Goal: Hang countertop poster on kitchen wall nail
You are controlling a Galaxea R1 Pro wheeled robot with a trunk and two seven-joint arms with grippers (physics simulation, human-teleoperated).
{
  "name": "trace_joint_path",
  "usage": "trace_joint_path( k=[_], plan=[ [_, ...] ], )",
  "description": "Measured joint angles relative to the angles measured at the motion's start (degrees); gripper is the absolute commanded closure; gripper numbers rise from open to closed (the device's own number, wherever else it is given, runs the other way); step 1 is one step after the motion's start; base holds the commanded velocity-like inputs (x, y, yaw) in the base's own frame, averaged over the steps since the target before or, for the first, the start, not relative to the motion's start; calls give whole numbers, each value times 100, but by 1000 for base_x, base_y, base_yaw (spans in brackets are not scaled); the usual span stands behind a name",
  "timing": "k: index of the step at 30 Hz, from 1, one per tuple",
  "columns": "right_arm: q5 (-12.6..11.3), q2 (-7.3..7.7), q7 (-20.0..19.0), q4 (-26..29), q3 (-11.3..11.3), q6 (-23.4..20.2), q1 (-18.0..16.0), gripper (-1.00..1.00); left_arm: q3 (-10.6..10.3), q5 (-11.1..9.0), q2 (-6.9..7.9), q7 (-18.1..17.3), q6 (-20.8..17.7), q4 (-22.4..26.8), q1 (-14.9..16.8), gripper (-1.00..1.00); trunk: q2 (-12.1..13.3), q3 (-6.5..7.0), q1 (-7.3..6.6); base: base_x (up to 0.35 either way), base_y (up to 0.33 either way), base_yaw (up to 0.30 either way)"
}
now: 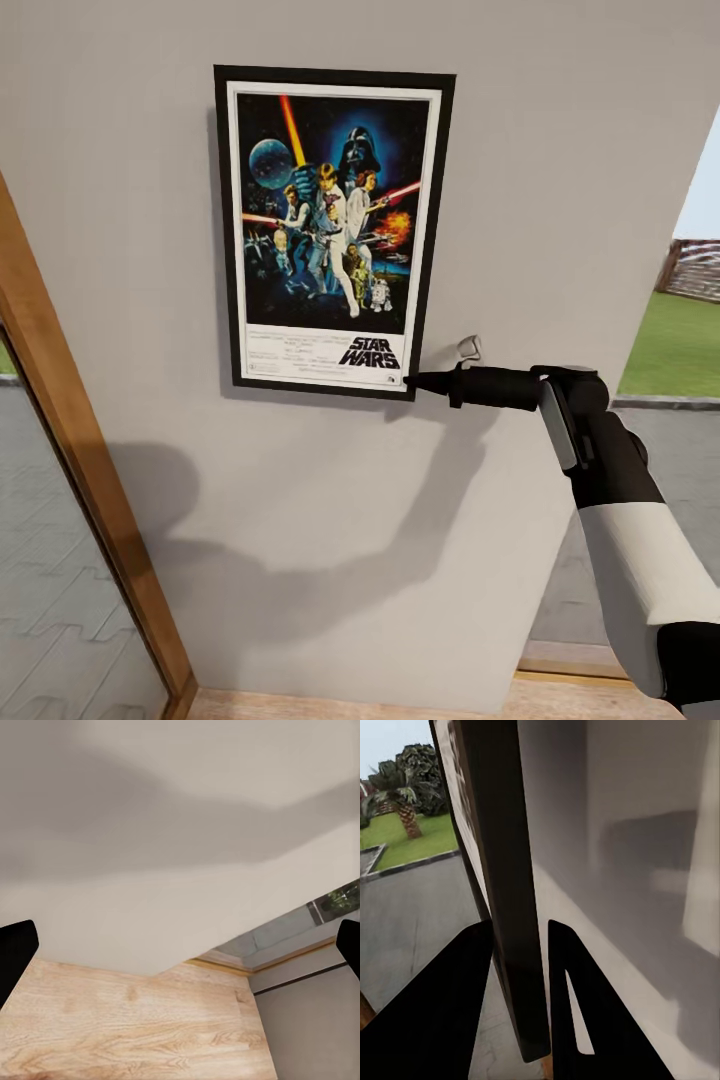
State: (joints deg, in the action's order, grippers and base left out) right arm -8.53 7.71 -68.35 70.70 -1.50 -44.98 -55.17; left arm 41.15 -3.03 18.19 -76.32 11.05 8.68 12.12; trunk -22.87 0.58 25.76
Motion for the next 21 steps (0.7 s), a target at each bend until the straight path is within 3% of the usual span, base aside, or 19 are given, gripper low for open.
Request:
trace_joint_path(
  k=[21],
  plan=[
    [-23,0,-10,-1,-5,0,0,100,-1,4,0,1,63,0,0,-100,0,0,0,0,0,0]
  ],
)
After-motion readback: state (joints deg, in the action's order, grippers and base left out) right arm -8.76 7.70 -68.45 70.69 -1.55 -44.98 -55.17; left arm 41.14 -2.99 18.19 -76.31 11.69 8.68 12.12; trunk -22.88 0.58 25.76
